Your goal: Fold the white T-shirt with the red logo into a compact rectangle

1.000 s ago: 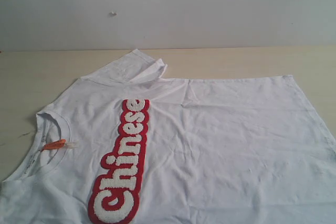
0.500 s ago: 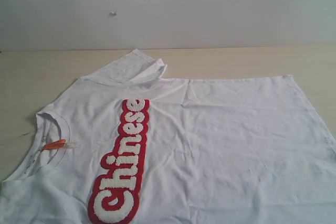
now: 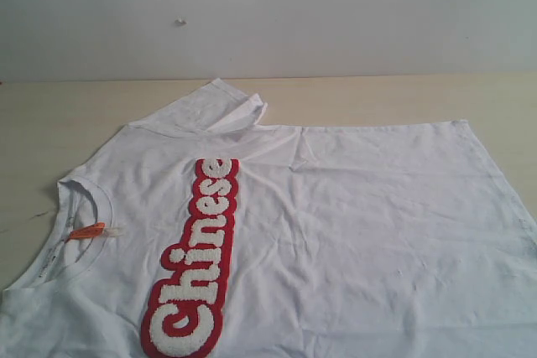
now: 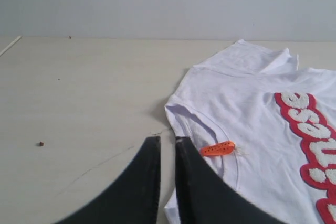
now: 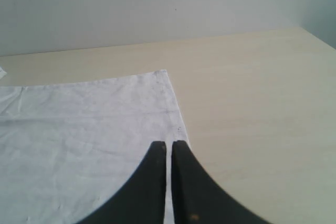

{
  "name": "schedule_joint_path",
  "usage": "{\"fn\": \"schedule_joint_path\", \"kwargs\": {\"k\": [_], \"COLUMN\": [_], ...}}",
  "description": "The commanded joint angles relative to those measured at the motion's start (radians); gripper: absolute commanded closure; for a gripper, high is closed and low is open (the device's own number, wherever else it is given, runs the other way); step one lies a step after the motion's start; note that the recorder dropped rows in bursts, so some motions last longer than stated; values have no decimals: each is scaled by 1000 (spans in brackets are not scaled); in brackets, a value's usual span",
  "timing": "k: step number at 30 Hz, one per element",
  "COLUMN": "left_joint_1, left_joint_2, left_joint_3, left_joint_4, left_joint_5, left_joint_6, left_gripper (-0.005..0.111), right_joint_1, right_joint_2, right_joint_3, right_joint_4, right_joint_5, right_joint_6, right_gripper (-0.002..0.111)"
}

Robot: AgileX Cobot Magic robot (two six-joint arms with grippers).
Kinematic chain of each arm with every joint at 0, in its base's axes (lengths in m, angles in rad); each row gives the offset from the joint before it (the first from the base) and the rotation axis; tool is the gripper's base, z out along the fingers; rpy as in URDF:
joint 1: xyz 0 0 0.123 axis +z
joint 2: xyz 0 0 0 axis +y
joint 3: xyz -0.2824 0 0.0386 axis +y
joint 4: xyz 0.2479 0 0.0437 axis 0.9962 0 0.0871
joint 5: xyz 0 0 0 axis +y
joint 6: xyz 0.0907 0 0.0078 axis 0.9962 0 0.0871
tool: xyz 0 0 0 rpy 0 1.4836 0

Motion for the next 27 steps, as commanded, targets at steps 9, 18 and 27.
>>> {"fn": "schedule_joint_path", "kwargs": {"k": [9,18,27], "left_joint_1": [2,2,2], "left_joint_2": [-7,-7,-7], "left_joint_3": [3,3,3], "left_joint_4": [0,0,0], "left_joint_5": [-121,-355,-476], "left_joint_6": [-6,-6,-6], "left_gripper": [94,94,94], "right_joint_1": [1,1,1], "right_joint_2": [-9,-9,-9], "right_joint_3": [4,4,4], "right_joint_4": [0,0,-2], "right_joint_5": [-15,-38,-394], "right_joint_6": [-2,-2,1], "right_gripper": [103,103,103]}}
